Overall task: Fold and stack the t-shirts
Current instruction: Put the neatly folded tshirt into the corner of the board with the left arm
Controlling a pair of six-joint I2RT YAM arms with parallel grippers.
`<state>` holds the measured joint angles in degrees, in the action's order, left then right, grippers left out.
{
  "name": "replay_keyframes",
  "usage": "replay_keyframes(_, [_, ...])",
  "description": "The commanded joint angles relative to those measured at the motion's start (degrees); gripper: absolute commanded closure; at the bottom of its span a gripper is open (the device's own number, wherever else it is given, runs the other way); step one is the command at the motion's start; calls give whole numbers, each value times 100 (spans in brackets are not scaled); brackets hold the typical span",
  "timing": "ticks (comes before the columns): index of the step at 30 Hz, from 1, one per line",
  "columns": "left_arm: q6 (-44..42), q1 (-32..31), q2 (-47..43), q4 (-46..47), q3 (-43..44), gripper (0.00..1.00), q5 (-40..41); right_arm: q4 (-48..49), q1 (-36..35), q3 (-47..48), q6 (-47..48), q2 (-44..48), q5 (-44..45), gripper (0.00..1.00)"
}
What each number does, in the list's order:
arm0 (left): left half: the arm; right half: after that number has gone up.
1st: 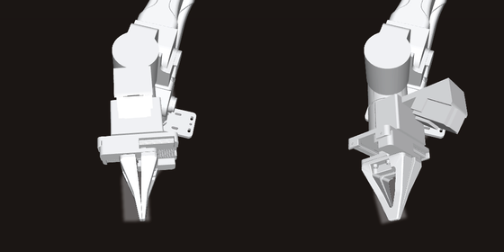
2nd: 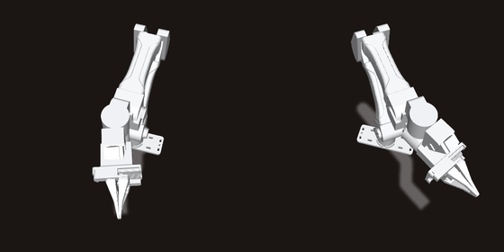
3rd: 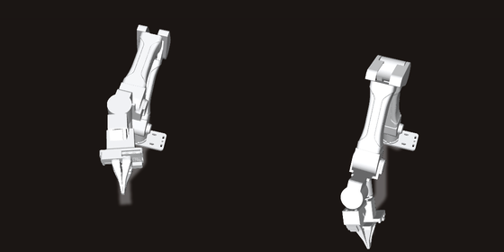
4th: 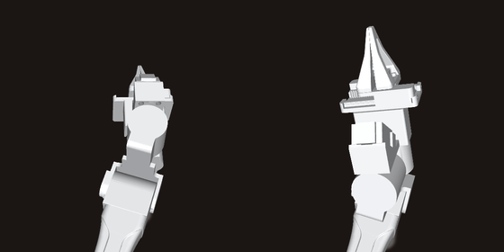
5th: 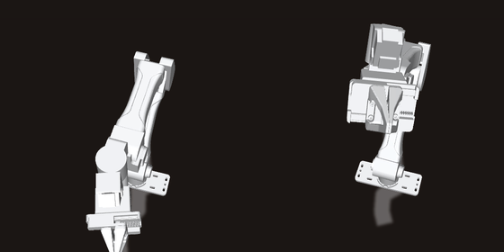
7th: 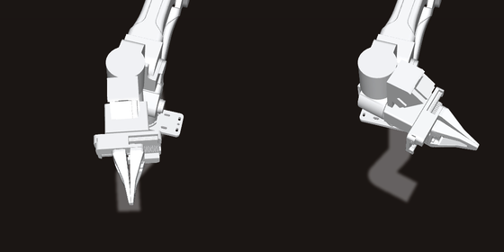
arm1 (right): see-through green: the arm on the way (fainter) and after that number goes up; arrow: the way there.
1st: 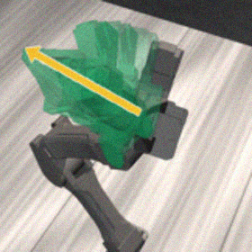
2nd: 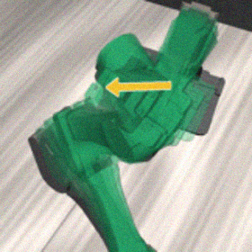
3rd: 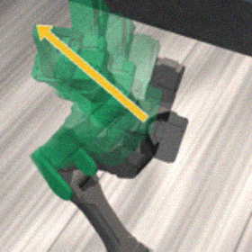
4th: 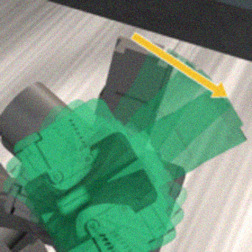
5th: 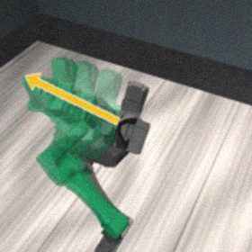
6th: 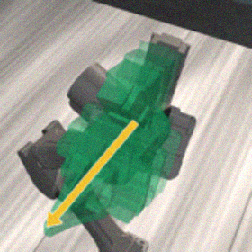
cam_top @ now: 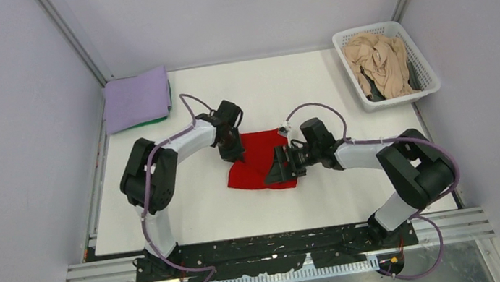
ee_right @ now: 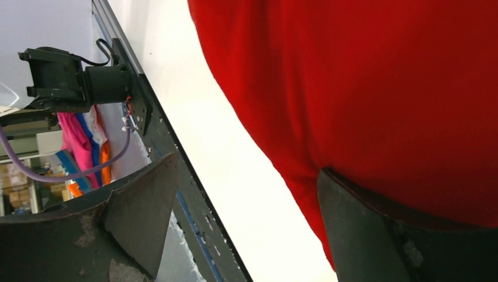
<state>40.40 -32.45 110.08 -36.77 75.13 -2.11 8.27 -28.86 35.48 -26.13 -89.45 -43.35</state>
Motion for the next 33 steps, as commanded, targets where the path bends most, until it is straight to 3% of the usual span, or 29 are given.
replay_keyframes(1, [-540, 32, -162, -754, 622, 100, 1196, -571, 65, 191, 622, 685, 838, 5])
replay_keyframes(7, [-1098, 176, 109, -1702, 1714, 100, 2924, -1550, 109, 644, 1056, 1743, 2395, 5])
replay_keyframes(15, [-2315, 709, 654, -2132, 3236, 100, 3953, -1711, 586, 670, 1202, 2338, 3316, 5])
replay_keyframes(26, [-4089, 1489, 1733, -1568, 5221, 100, 4646, -1793, 700, 686, 1392, 2204, 3939, 5])
replay_keyframes(33, [-4873, 1785, 1613, -744, 5339, 100, 4568, -1801, 734, 830, 1444, 2035, 4232, 5])
